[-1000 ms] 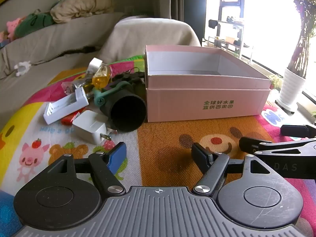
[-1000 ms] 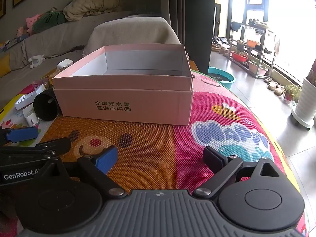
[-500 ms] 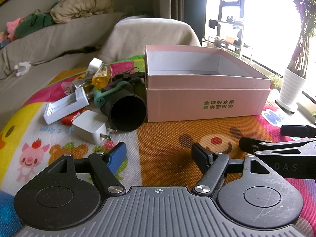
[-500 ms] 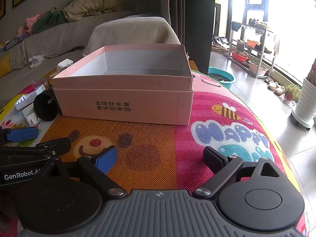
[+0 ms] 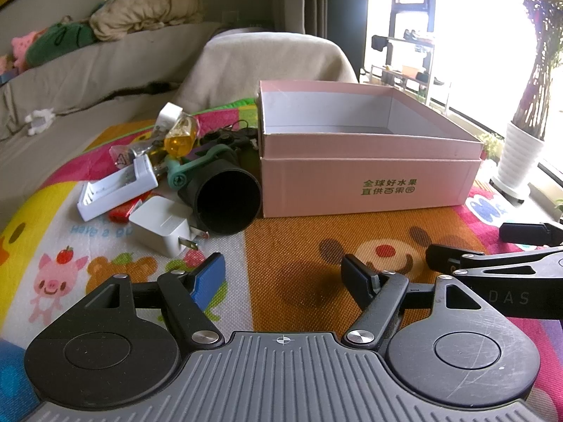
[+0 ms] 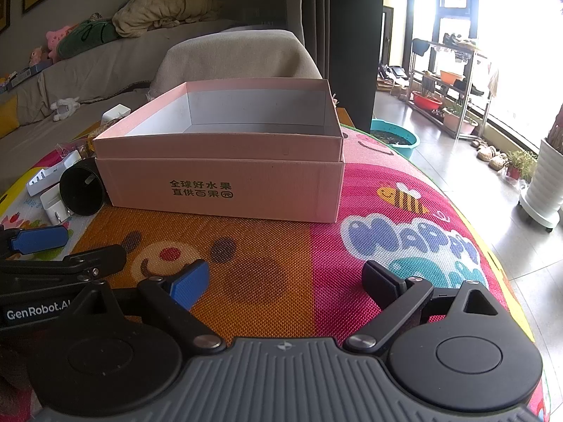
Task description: Organize rigid objects
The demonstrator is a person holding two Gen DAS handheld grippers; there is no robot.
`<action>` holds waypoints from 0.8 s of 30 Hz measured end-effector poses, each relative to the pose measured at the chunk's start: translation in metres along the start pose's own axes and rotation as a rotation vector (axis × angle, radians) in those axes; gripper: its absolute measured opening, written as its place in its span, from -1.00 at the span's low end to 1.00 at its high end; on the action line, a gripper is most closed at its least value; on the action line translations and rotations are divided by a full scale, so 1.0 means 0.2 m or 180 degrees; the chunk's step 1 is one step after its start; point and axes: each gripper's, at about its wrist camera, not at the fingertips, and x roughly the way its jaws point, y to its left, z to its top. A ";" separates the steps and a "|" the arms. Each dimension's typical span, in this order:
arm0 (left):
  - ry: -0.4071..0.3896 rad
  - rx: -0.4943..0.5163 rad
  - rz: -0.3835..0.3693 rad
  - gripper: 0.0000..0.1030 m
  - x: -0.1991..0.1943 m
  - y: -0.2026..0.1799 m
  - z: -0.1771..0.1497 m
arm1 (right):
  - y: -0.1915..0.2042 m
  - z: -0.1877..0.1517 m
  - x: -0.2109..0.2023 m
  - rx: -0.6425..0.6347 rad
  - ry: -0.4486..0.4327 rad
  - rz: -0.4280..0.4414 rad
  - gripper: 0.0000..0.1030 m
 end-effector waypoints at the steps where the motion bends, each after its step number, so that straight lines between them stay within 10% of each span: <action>1: -0.0001 0.0002 0.0002 0.51 0.00 0.00 0.00 | 0.00 0.00 0.00 -0.0001 -0.0001 -0.0001 0.83; 24: 0.0001 0.0019 0.0017 0.52 0.01 -0.01 0.00 | 0.00 0.00 0.00 0.0001 0.0001 0.0001 0.83</action>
